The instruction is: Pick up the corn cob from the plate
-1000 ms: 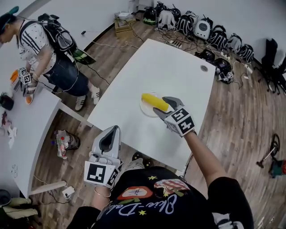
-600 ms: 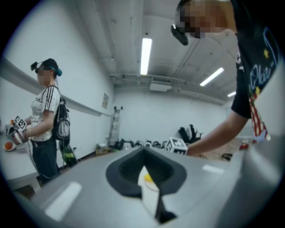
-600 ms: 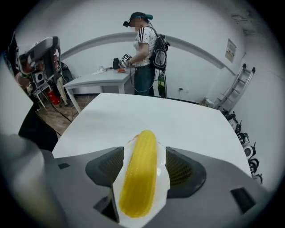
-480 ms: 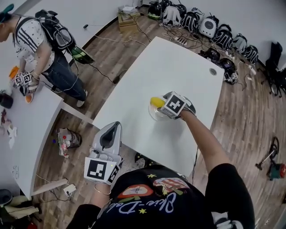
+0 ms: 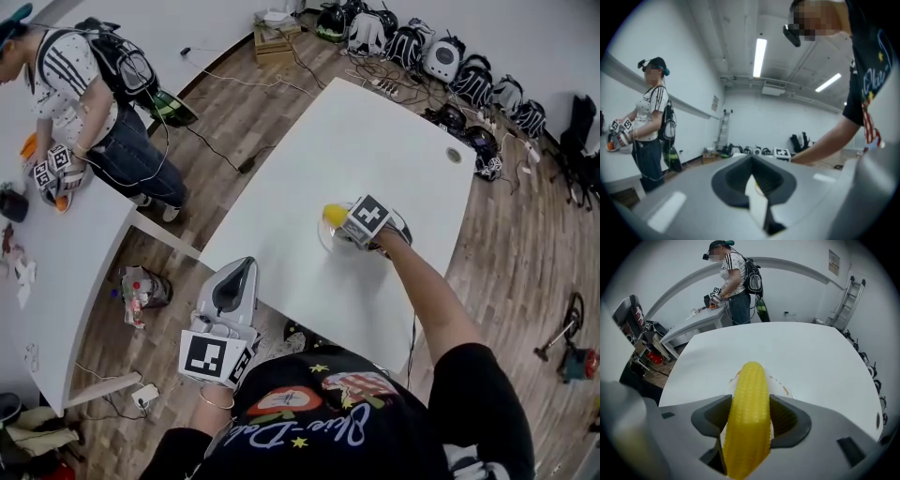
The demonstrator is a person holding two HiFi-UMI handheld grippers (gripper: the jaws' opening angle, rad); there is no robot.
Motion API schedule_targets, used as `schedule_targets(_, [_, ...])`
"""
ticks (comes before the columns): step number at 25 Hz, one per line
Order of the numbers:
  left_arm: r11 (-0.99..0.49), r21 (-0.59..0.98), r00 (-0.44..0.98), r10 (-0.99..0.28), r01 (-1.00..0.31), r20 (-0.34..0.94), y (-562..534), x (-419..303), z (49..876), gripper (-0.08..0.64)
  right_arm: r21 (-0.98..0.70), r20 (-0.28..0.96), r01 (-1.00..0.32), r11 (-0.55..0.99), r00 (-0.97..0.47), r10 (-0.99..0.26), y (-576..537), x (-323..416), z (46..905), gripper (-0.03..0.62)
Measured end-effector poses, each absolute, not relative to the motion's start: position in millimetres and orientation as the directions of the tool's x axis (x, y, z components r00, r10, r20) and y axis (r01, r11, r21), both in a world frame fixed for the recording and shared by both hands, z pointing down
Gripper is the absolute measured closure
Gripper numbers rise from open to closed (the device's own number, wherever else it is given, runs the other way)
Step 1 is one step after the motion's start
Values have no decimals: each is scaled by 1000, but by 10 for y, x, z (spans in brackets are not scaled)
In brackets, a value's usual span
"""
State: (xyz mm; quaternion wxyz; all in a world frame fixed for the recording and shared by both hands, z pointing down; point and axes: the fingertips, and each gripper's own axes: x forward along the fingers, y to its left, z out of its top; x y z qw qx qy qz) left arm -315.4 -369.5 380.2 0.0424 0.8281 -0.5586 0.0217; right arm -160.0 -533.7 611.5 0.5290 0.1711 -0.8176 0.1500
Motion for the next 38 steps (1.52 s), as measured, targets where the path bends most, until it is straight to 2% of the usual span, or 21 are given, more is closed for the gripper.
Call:
schedule_targets(5, [-376,40,378,-922,-926,86,-3640,-3201,3822,557,-128,885,-514,848,-446,-136,-5258,-1571,6055,333])
schedule_targets(9, [-387,41,389,-918,-921,81,-3664,-3227,3837,557,-240,781,-625,743,-579,-235,-5270,-1458,5807,333])
schedule_targets(12, [-402,35,403,-912,-915,77,-3690,-3187,3811,557,-468,584,-647,603,-738,-339,-5211,-1392,5468,333])
schedule_targets(14, [-428,29,429,-901,-903,67,-3760,-3129,3760,557,-648,385,-583,490,-806,-450,-5130,-1294,5132,333])
schedule_targets(17, [-466,19,467,-883,-884,40,-3882,-3011,3671,557,-792,107,-453,409,-763,-638,-4920,-1022,4542,333])
schedule_targets(19, [-481,23,481,-876,-876,15,-3943,-2909,3603,557,-804,-31,-411,430,-693,-720,-4727,-817,4116,333])
schedule_targets(21, [-503,35,503,-864,-864,-8,-4005,-2797,3527,557,-769,-121,-429,473,-630,-768,-4540,-648,3728,333])
schedule_targets(26, [-561,68,560,-828,-825,-31,-4125,-2580,3467,557,-571,-193,-651,501,-486,-852,-4148,-381,3271,333])
schedule_targets(30, [-598,44,598,-801,-800,-10,-4083,-2396,3516,557,-554,-250,-667,498,-437,-864,-3859,-230,3209,333])
schedule_targets(38, [-628,53,628,-778,-777,-20,-4054,-2274,3486,557,-536,-188,-713,451,-421,-888,-3802,-171,3273,333])
